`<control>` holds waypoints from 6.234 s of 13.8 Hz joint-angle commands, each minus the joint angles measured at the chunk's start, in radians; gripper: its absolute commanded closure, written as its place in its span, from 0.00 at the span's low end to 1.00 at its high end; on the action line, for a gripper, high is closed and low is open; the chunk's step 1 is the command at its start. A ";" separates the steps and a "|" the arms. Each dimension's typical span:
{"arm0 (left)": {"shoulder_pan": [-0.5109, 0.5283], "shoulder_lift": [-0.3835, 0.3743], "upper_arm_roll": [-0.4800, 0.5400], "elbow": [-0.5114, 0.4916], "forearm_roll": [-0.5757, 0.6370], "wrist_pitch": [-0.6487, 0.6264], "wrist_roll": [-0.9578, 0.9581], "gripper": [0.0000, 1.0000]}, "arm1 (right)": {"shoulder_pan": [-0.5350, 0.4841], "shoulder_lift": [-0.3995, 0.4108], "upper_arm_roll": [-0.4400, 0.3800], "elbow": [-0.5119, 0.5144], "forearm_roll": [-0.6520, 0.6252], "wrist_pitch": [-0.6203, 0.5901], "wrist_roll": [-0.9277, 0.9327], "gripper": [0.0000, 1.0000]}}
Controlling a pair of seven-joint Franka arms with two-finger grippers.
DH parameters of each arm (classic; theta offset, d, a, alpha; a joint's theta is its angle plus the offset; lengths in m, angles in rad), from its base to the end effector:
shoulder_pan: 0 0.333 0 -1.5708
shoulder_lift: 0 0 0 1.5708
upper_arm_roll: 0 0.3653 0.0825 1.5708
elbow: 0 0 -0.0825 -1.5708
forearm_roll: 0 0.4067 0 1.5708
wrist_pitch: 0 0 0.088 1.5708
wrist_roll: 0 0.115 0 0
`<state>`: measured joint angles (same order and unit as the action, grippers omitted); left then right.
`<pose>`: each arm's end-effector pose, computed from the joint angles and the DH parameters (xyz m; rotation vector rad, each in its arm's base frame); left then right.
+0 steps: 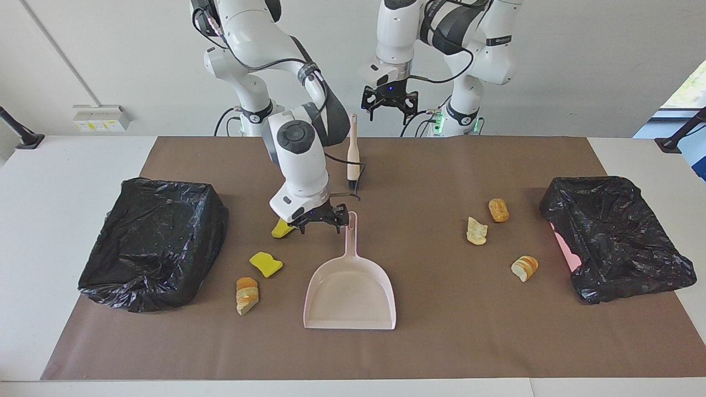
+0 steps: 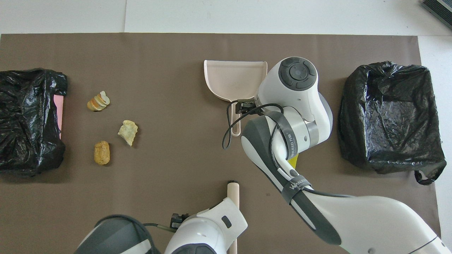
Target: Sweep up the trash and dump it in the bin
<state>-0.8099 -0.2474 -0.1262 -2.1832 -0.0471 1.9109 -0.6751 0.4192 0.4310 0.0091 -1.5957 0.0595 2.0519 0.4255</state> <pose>0.2816 -0.3954 0.5211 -3.1088 0.3756 0.0439 0.6538 0.3015 0.4128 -3.0791 0.0384 0.0010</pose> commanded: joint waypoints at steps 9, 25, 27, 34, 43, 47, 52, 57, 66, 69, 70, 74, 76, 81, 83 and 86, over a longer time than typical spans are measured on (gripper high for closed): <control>-0.265 0.140 0.023 -0.214 -0.065 0.339 -0.248 0.00 | 0.061 0.095 0.008 0.066 -0.044 0.065 -0.010 0.00; -0.112 0.091 0.039 -0.141 -0.018 0.139 -0.173 1.00 | 0.029 0.084 0.005 0.066 -0.110 -0.008 -0.257 1.00; 0.013 0.027 0.037 -0.141 0.004 0.044 -0.120 1.00 | 0.007 0.052 0.006 0.059 -0.098 -0.025 -0.510 1.00; 0.430 -0.062 0.037 -0.165 0.140 -0.058 -0.052 1.00 | -0.095 -0.141 0.006 -0.041 -0.092 -0.167 -1.251 1.00; 0.827 0.002 0.036 -0.225 0.167 0.013 0.258 1.00 | 0.007 -0.182 0.009 -0.210 -0.090 -0.066 -1.508 1.00; 0.812 0.083 0.033 -0.224 0.162 0.068 0.284 1.00 | 0.084 -0.156 0.012 -0.210 -0.076 -0.041 -1.406 1.00; 0.736 0.152 0.028 -0.202 0.112 0.163 0.386 1.00 | 0.128 -0.129 0.012 -0.213 -0.072 0.016 -1.320 1.00; 0.681 0.155 0.028 -0.204 0.072 0.197 0.629 1.00 | 0.164 -0.113 0.014 -0.210 -0.069 0.045 -1.252 1.00; 0.416 0.148 0.027 -0.153 -0.137 0.113 0.683 1.00 | 0.198 -0.090 0.012 -0.201 -0.072 0.059 -1.186 1.00; 0.419 0.145 0.031 -0.057 -0.155 0.027 0.621 1.00 | 0.204 -0.093 0.012 -0.202 -0.072 0.051 -1.182 1.00; 0.432 0.140 0.034 -0.032 -0.152 0.008 0.621 1.00 | 0.204 -0.093 0.012 -0.202 -0.072 0.051 -1.180 1.00; 0.581 0.151 0.040 -0.009 -0.036 0.055 0.646 1.00 | 0.204 -0.092 0.012 -0.202 -0.072 0.053 -1.180 1.00; 0.679 0.181 0.040 0.005 0.024 0.098 0.716 1.00 | 0.204 -0.092 0.012 -0.202 -0.072 0.051 -1.180 1.00; 0.839 0.353 0.042 0.150 0.180 0.160 0.804 1.00 | 0.204 -0.092 0.012 -0.202 -0.072 0.054 -1.179 1.00; 0.883 0.426 0.042 0.201 0.248 0.203 0.806 1.00 | 0.204 -0.092 0.012 -0.202 -0.072 0.059 -1.180 1.00; 0.923 0.491 0.042 0.269 0.297 0.211 0.810 1.00 | 0.205 -0.092 0.014 -0.202 -0.072 0.065 -1.179 1.00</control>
<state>0.0861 0.1934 -0.0719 -1.9807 0.2170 2.1229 0.1254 0.6249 0.3322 0.0183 -1.8002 -0.0210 2.0925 -0.7637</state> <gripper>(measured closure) 0.744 0.683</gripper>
